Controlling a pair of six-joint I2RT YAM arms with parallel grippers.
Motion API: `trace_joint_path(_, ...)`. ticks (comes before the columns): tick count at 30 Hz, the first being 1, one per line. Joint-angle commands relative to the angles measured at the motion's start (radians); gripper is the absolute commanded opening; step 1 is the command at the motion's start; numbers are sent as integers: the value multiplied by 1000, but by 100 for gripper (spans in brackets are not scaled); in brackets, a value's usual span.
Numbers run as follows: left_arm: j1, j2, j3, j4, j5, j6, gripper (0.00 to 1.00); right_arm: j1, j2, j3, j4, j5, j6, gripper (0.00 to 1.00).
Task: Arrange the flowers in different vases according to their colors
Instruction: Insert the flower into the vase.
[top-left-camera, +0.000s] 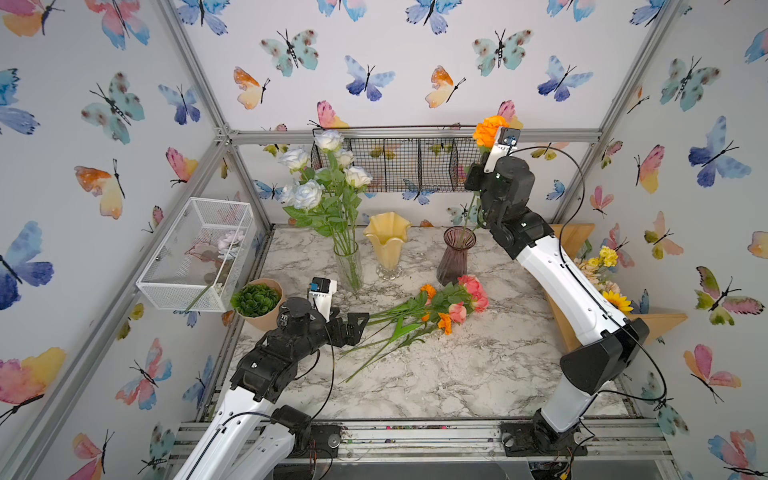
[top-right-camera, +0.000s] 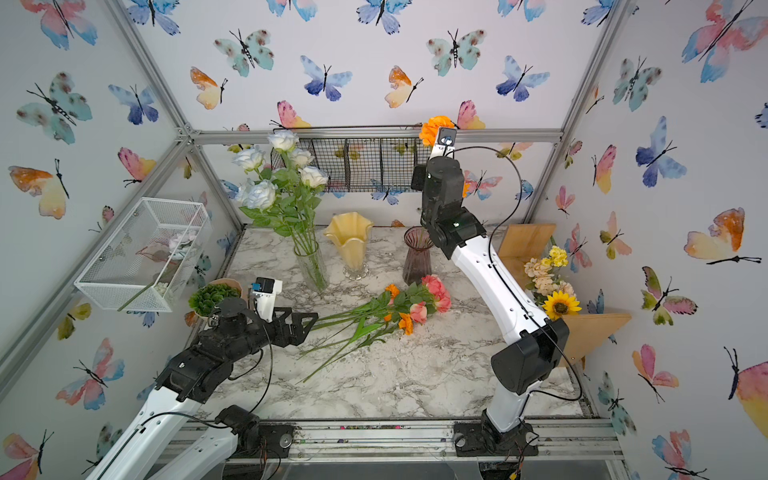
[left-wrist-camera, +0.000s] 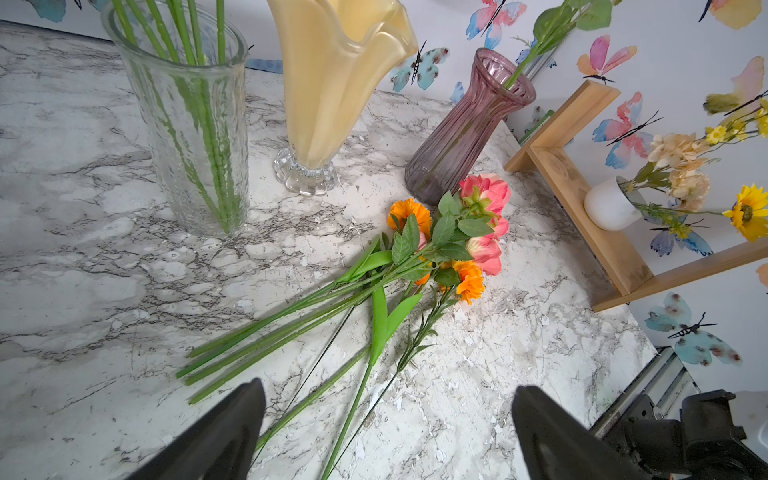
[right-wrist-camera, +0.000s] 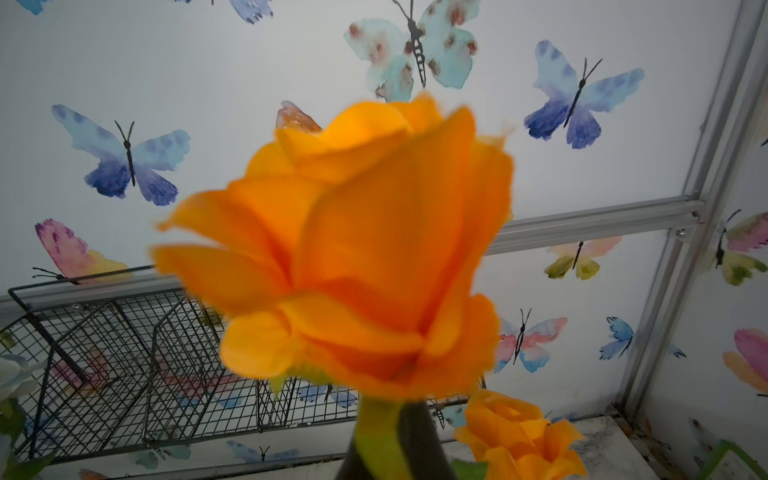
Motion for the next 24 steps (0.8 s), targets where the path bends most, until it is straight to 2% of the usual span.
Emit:
trace_joint_path(1, -5, -6, 2, 12, 31, 11, 99, -21, -44, -64, 60, -34, 52, 2)
trace_joint_path(8, -3, -4, 0, 14, 33, 11, 99, -69, -17, -131, 26, -87, 111, 3)
trace_joint_path(9, -4, -4, 0, 14, 33, 11, 99, -72, -13, -137, 22, -90, 114, 7)
trace_joint_path(11, -4, -3, 0, 14, 33, 11, 99, -78, -11, -154, 14, -95, 122, 25)
trace_joint_path(16, -4, -3, 0, 16, 34, 11, 99, -78, -33, -148, -25, -103, 138, 50)
trace_joint_path(20, -4, -3, 1, 15, 36, 11, 99, -79, -57, -106, -94, -109, 148, 58)
trace_joint_path(24, -4, -8, 0, 15, 35, 11, 99, -78, -102, -84, -155, -130, 179, 60)
